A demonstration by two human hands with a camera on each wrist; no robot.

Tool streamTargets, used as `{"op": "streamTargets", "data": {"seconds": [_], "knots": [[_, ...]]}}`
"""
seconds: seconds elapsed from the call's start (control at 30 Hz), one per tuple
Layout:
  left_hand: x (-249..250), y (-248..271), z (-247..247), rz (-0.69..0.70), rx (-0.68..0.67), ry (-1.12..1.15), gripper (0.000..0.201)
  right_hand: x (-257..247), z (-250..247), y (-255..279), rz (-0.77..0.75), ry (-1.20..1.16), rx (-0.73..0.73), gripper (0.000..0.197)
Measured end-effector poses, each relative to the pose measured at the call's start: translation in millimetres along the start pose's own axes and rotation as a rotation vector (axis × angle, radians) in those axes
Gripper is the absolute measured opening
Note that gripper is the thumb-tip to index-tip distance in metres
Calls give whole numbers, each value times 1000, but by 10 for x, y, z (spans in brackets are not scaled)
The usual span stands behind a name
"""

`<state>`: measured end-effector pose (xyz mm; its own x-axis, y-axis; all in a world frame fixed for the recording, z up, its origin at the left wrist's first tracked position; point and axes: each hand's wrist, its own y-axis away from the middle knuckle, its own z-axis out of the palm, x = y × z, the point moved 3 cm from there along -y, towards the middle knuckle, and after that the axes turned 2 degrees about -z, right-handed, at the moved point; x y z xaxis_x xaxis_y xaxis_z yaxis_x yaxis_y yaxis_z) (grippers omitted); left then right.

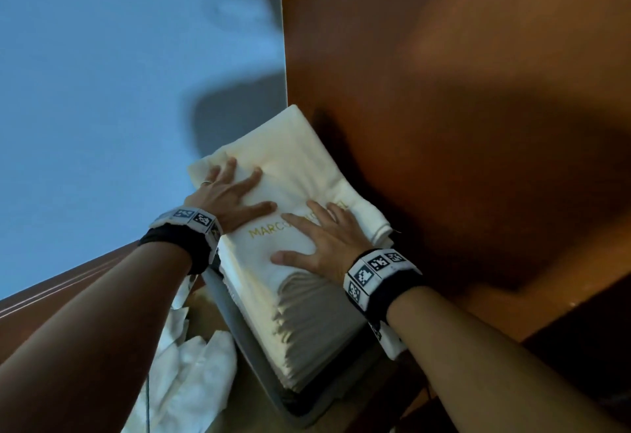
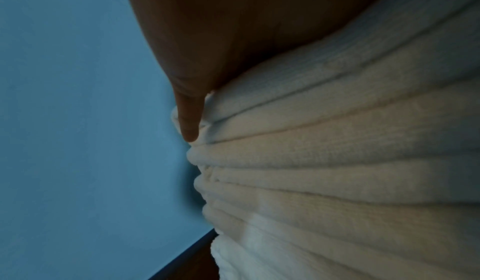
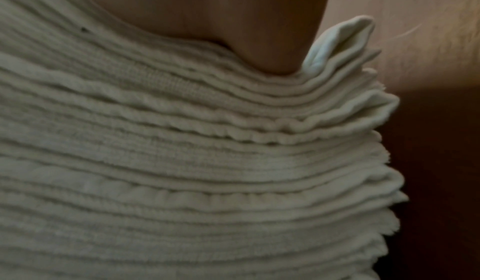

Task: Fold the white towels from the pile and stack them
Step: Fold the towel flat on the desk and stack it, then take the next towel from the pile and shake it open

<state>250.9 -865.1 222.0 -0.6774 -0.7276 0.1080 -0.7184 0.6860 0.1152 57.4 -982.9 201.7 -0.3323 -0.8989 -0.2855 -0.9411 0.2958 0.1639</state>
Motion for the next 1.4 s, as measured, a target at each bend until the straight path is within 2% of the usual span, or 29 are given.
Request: {"op": "streamTargets", "data": {"seconds": [0.17,0.23,0.3,0.4,0.47,0.5,0.6,0.67,0.8,0.87,1.0,1.13,1.27,1.33,1.4], "knots": [[-7,201,-171,5,-77,-21,97,-50,-35,77,-1,91,-38,93],[-74,329,-274,13,-99,-43,104,-67,-103,126,6,155,-66,91],[-165,514,-416,11,-89,-31,111,-116,-191,190,30,204,-110,92],[-361,884,-571,-13,-42,40,95,-237,-295,334,98,270,-137,95],[-577,1171,-627,-24,1,71,95,-392,-388,437,121,326,-103,92],[-724,1325,-632,-41,11,75,91,-507,-437,495,114,367,-76,84],[-1174,1846,-618,-64,19,37,60,-954,-510,671,61,445,48,46],[-1469,2235,-568,-78,20,38,45,-1294,-442,777,12,442,128,32],[-2183,2953,-304,-170,-16,52,33,-1974,31,912,-155,307,297,33],[-2572,3274,-85,-217,-62,58,36,-2294,409,951,-217,204,305,29],[-3272,3839,403,-324,-162,76,35,-2829,1241,966,-204,119,112,28],[-3701,4189,869,-388,-233,68,35,-3268,1942,926,-173,130,-76,24],[-3910,4298,1269,-428,-313,120,38,-3570,2446,768,-119,118,-222,28],[-3997,4241,1430,-429,-335,116,40,-3659,2623,618,-110,129,-269,22],[-4058,4139,1561,-427,-346,106,43,-3688,2777,420,-91,137,-303,29]]}}
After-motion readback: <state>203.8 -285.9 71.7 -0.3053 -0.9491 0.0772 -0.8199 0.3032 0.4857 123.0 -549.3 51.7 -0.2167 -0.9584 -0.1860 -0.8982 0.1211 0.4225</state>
